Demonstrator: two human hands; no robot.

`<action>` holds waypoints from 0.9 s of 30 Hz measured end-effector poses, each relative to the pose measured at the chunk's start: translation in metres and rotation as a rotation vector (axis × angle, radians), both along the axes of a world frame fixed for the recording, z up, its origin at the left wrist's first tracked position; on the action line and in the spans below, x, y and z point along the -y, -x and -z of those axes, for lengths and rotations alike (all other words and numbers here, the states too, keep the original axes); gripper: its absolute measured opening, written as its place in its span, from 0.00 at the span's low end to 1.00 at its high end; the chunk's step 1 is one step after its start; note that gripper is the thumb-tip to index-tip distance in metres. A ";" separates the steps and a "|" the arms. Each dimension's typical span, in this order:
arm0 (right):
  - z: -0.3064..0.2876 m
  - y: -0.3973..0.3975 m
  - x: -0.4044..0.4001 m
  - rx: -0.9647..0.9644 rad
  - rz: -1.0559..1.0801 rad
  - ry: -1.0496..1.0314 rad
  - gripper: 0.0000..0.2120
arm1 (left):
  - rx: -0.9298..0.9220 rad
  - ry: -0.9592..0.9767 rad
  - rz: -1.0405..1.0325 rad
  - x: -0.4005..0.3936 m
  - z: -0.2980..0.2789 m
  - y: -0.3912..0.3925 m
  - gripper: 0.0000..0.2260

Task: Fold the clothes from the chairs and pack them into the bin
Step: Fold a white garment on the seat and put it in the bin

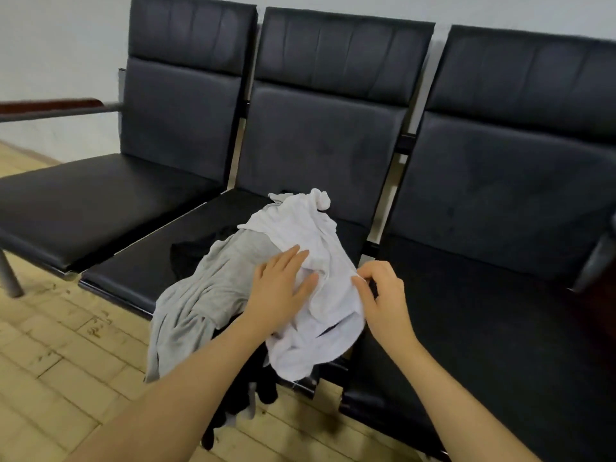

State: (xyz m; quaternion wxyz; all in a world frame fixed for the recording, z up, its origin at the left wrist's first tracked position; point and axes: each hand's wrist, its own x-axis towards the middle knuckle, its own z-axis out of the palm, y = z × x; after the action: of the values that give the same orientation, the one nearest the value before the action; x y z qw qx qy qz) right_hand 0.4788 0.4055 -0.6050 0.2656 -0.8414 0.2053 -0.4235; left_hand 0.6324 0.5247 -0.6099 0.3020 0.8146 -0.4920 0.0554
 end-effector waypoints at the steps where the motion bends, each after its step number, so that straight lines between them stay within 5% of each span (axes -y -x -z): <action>1: -0.001 0.005 0.001 0.008 -0.007 -0.040 0.05 | -0.008 -0.019 0.038 0.008 0.002 0.003 0.30; 10: 0.027 0.024 0.022 -0.221 0.013 -0.292 0.14 | -0.015 -0.239 0.151 0.049 0.027 -0.001 0.22; 15: 0.053 0.016 0.026 -0.429 0.053 -0.227 0.11 | -0.113 -0.005 0.111 0.046 0.048 -0.007 0.07; 27: -0.044 0.083 0.021 -0.062 0.275 -0.169 0.16 | 0.000 0.426 0.069 0.061 -0.065 0.045 0.07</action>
State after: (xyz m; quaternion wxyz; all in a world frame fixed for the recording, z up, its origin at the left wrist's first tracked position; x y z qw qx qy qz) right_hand 0.3963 0.3844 -0.5605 0.2685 -0.7925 0.3617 -0.4111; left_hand 0.5875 0.4632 -0.5449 0.4691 0.7152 -0.4966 0.1477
